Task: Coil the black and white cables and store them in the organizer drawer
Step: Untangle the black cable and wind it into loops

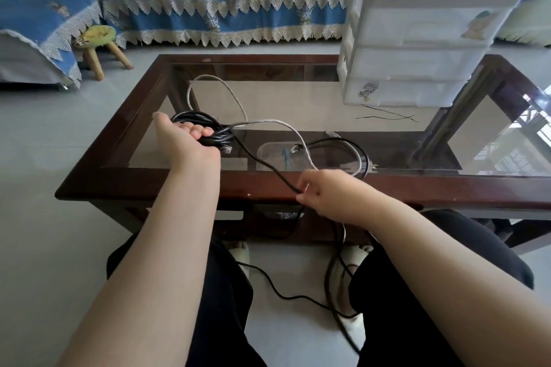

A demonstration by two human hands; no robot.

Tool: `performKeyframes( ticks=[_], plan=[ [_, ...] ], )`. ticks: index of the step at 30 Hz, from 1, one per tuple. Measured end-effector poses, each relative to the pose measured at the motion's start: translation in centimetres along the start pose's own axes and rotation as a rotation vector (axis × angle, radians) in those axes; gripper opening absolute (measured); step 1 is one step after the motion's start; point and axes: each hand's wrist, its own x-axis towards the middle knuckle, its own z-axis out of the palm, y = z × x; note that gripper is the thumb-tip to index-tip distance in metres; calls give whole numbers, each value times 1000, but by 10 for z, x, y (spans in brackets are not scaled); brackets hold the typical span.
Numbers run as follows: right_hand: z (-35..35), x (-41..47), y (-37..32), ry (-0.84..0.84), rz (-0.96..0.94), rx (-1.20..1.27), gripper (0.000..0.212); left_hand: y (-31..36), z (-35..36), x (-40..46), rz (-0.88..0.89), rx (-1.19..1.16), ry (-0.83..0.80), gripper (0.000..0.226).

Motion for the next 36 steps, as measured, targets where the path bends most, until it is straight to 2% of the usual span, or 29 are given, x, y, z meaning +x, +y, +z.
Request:
performKeyframes(
  ticks=[3, 4, 8, 13, 18, 24, 27, 30, 36],
  plan=[
    [4, -11, -15, -58, -98, -205, 23, -7, 5, -5, 74, 144, -57, 44],
    [3, -14, -19, -35, -132, -247, 25, -9, 6, -7, 105, 195, -72, 52],
    [-1, -21, -25, 82, -274, -336, 27, -16, 14, -16, 246, 373, -165, 53],
    [-2, -23, -28, 202, -447, -298, 28, -29, 13, -15, 304, 594, -351, 69],
    [-8, -19, -22, 264, -508, -219, 27, -42, 6, -13, 403, 928, -547, 62],
    [-22, -12, -13, 546, -559, -121, 30, -48, 2, -16, 242, 1249, -749, 69],
    [-20, -6, -14, 649, -526, -59, 34, -53, 0, -28, 130, 1330, -781, 73],
    [-18, -4, -18, 719, -517, -30, 36, -56, -1, -35, -147, 1176, -855, 68],
    [-13, -1, -23, 724, -527, -24, 38, -58, -1, -39, -287, 1067, -804, 74]
  ],
)
